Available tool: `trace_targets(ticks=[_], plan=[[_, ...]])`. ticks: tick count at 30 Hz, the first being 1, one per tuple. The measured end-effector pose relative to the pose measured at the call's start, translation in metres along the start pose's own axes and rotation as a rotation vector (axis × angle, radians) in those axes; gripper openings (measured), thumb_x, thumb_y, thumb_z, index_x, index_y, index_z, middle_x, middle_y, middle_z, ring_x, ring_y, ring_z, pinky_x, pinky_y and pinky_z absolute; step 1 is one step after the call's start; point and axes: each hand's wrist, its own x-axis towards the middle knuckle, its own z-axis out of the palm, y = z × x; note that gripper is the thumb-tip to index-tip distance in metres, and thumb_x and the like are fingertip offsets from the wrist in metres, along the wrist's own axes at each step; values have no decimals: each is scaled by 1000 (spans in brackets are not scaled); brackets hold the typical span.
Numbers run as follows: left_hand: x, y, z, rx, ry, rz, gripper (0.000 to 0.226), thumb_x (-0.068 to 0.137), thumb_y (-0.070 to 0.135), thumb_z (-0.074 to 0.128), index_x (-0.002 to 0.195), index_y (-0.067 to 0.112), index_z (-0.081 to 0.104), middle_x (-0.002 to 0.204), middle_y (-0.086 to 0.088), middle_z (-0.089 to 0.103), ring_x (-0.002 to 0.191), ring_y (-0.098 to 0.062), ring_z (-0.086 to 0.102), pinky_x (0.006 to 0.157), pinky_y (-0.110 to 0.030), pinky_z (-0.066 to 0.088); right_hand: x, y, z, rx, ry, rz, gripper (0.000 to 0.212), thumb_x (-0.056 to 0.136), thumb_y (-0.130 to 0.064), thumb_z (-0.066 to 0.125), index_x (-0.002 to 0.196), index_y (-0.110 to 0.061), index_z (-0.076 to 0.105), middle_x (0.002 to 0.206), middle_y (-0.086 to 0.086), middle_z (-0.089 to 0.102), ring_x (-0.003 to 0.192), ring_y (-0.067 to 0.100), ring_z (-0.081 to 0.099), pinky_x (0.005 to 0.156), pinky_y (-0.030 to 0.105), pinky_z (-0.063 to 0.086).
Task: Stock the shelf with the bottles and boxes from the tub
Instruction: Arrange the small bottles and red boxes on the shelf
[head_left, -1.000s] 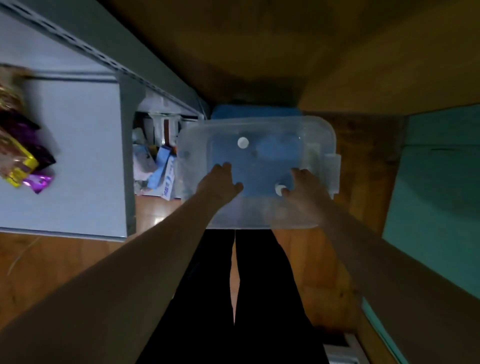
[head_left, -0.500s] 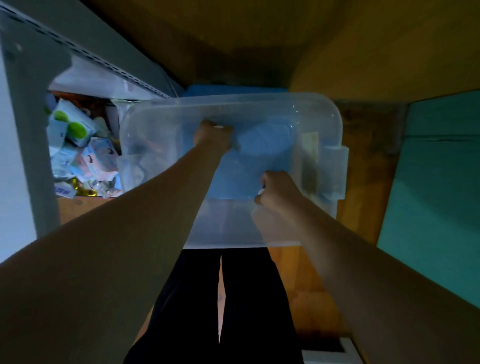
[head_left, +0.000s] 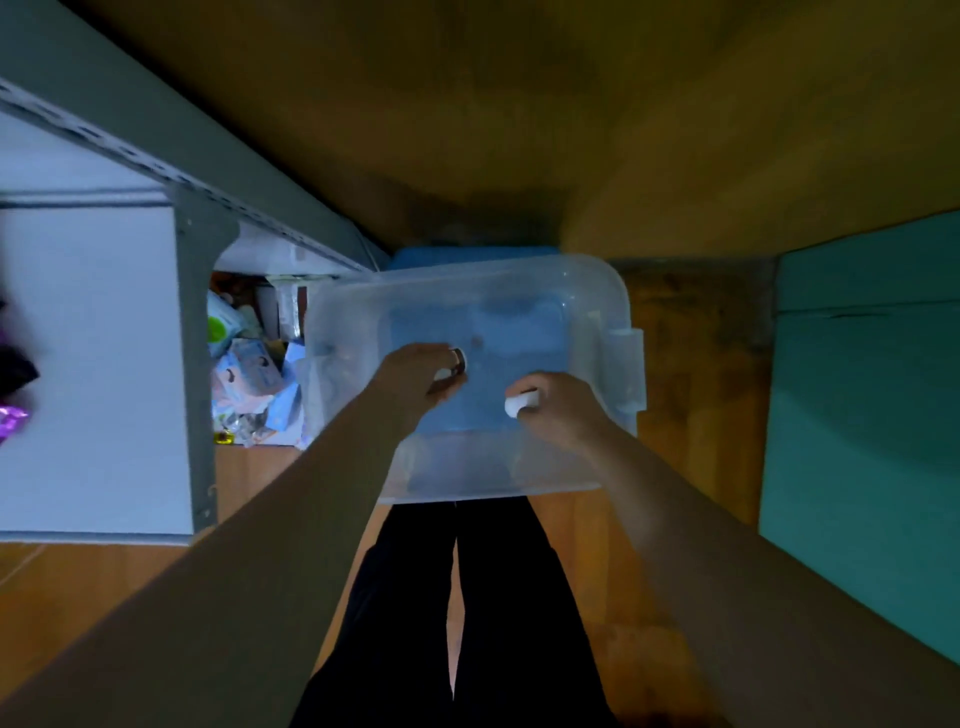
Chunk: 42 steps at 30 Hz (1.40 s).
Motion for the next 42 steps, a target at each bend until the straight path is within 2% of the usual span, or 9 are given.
trace_targets(ticks=[5,8,11,15,19,24,30,35,42], plan=[[-72,26,1,-66,-81,124,4,91,-1,62,90,3,64,89,-15,63,78,-19,67,72,-24,60,-60,-44,-42,201,202,-79,29,86,-17,70,114,-14,65,113,0,66,103,17,60,80,20,39],[-126,54,2,-96,-84,248,15,90,5,67,105,2,64,97,-16,68,82,-20,71,78,-26,59,-100,-74,-66,393,269,-173,26,87,-18,72,112,-19,66,110,-6,67,103,13,62,89,23,50],[-192,85,0,-101,-96,398,21,90,8,68,111,5,65,102,-14,70,94,-26,71,75,-23,59,-146,-112,-95,528,349,-256,24,88,-18,72,109,-28,68,110,-11,67,100,6,64,82,15,52],[-270,118,-15,-84,-89,621,22,89,11,69,111,11,68,112,-15,69,100,-27,71,81,-29,58,-217,-168,-132,813,392,-408,17,94,-20,65,109,-26,70,109,-14,66,95,-4,65,78,17,55],[-354,144,-36,-120,-123,808,17,90,9,67,106,11,70,109,-14,70,100,-26,71,82,-29,58,-290,-223,-158,763,449,-640,27,92,-17,67,115,-31,66,104,-25,67,97,-9,63,79,11,52],[-454,152,-72,-152,-144,1036,16,90,6,66,102,14,72,100,-12,74,94,-25,72,84,-31,58,-372,-288,-165,613,575,-887,27,89,-16,70,111,-30,66,112,-18,68,102,-1,64,84,20,55],[-548,130,-128,-136,-143,1260,20,88,7,67,107,12,70,97,-12,75,93,-26,73,84,-32,58,-458,-341,-134,582,596,-1127,30,89,-9,69,114,-25,66,113,-15,68,104,1,65,85,19,54],[-601,92,-185,-158,-83,1367,22,89,8,68,110,14,70,99,-13,74,94,-26,72,81,-29,58,-508,-371,-84,507,528,-1211,28,89,-14,71,114,-27,66,108,-17,70,102,2,66,86,21,55],[-639,24,-285,-273,116,1406,19,88,9,70,105,17,72,95,-10,75,91,-25,73,75,-23,57,-554,-417,7,457,319,-1327,32,87,-7,71,111,-27,69,109,-12,72,103,5,67,84,19,54]])
